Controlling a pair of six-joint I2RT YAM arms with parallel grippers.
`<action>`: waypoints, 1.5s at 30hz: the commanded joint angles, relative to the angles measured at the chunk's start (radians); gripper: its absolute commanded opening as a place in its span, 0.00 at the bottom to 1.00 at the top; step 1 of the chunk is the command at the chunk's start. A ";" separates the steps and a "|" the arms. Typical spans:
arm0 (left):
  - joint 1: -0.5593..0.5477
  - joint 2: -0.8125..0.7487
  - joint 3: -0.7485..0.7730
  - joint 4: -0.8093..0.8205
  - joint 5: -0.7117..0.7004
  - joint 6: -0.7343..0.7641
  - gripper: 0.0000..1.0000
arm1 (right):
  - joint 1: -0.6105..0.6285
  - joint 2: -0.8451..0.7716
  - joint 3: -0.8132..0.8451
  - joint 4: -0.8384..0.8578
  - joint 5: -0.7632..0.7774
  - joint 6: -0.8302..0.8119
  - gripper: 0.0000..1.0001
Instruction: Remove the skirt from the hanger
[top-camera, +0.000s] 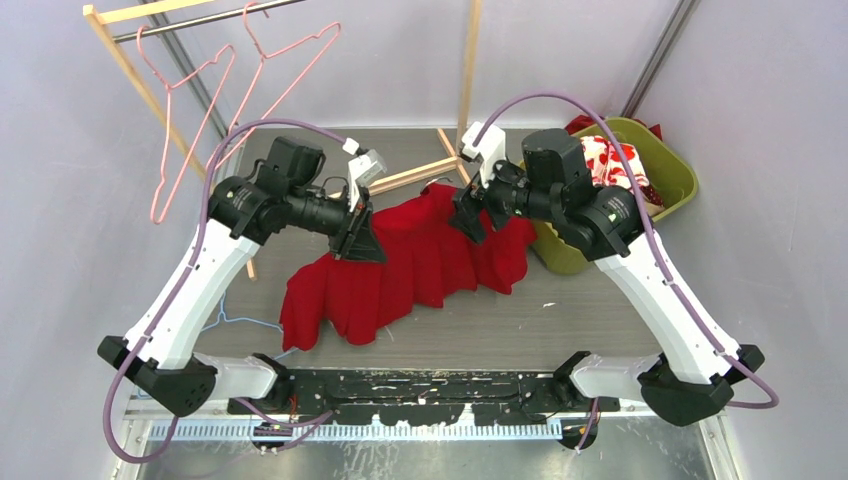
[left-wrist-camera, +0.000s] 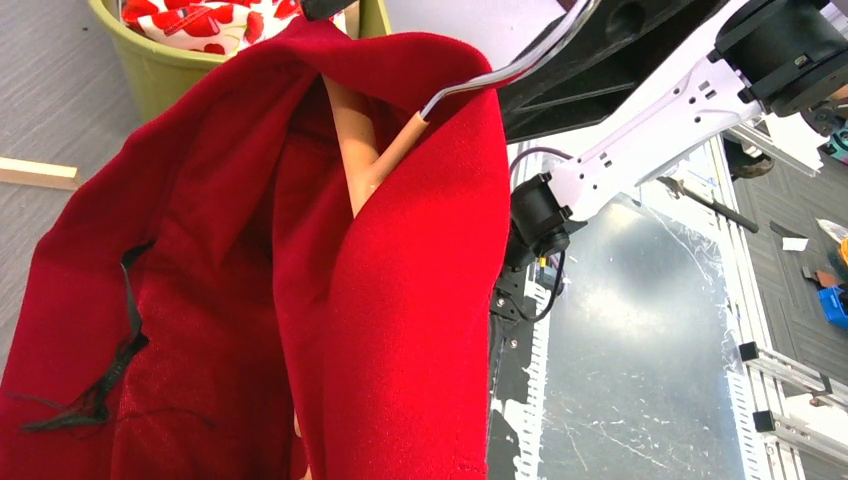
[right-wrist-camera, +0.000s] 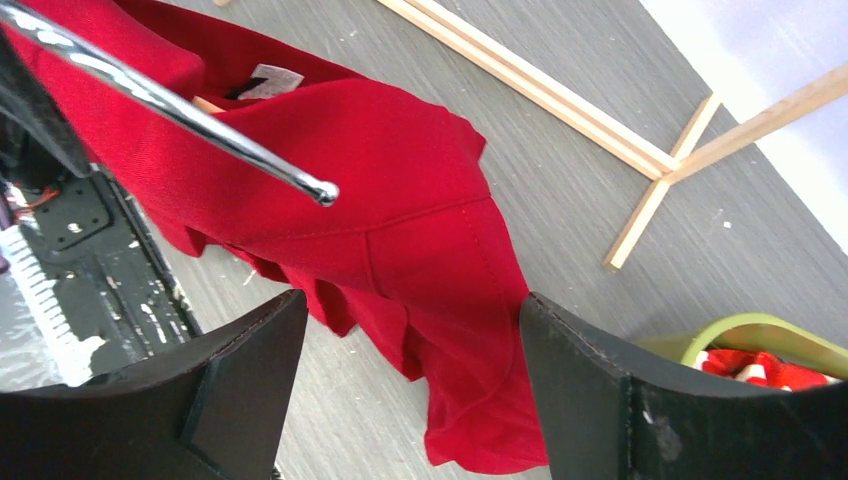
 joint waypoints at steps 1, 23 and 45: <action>-0.002 -0.036 0.099 0.167 0.130 -0.002 0.00 | 0.005 0.010 -0.019 0.027 0.094 -0.066 0.83; -0.008 -0.093 0.090 0.150 0.120 0.001 0.00 | 0.005 0.048 -0.100 0.188 0.223 -0.115 0.01; -0.014 -0.175 -0.048 0.566 -0.431 -0.018 0.24 | 0.002 0.022 -0.215 0.586 0.741 -0.223 0.01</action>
